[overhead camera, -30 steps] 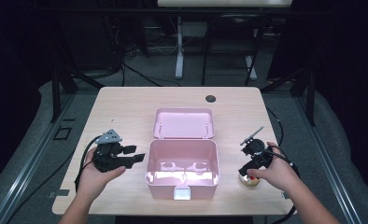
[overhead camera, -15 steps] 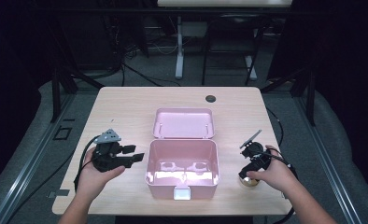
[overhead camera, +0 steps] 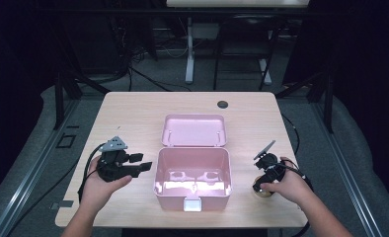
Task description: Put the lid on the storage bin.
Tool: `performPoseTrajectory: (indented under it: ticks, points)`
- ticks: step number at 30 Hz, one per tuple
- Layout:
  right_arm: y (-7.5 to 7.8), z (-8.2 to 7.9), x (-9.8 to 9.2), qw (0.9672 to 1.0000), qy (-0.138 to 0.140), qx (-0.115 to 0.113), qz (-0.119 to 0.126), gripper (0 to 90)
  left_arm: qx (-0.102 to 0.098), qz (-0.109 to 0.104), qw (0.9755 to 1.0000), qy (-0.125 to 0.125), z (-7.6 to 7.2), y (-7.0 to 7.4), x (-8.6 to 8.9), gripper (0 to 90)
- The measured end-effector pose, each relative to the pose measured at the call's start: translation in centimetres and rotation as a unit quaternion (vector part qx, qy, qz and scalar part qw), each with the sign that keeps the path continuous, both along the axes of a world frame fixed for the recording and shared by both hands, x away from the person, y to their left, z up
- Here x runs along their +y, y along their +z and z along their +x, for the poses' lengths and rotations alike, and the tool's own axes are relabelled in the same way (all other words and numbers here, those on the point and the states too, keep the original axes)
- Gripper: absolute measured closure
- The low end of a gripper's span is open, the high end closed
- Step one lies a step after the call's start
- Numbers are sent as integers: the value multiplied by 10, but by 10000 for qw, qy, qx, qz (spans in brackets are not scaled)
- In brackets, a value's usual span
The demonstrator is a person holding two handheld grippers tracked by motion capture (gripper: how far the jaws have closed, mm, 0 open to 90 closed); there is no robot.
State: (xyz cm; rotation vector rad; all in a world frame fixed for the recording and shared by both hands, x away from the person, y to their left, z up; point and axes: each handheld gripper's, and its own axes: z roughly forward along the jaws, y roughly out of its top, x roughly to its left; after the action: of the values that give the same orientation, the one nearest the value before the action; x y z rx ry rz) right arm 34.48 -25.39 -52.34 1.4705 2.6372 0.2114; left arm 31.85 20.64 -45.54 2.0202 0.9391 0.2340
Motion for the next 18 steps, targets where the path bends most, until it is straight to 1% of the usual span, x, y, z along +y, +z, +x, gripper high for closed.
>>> performPoseTrajectory:
  ticks: [4, 10, 15, 18]
  points:
    - [-4, 1, 0, 10000, -75, 47, 19, 103, -4, 6, 10000, 1, 0, 0, 1, 488]
    - [-10, 2, -1, 10000, -46, 69, 17, 101, 1, -1, 10000, 12, 0, 0, 1, 488]
    - [-15, 2, -1, 9998, -108, 153, 21, 94, 1, -1, 10000, 22, 0, 0, 1, 488]
    - [-18, 4, -3, 9998, -107, 150, 19, 94, -6, 8, 10000, 20, 1, -1, 1, 488]
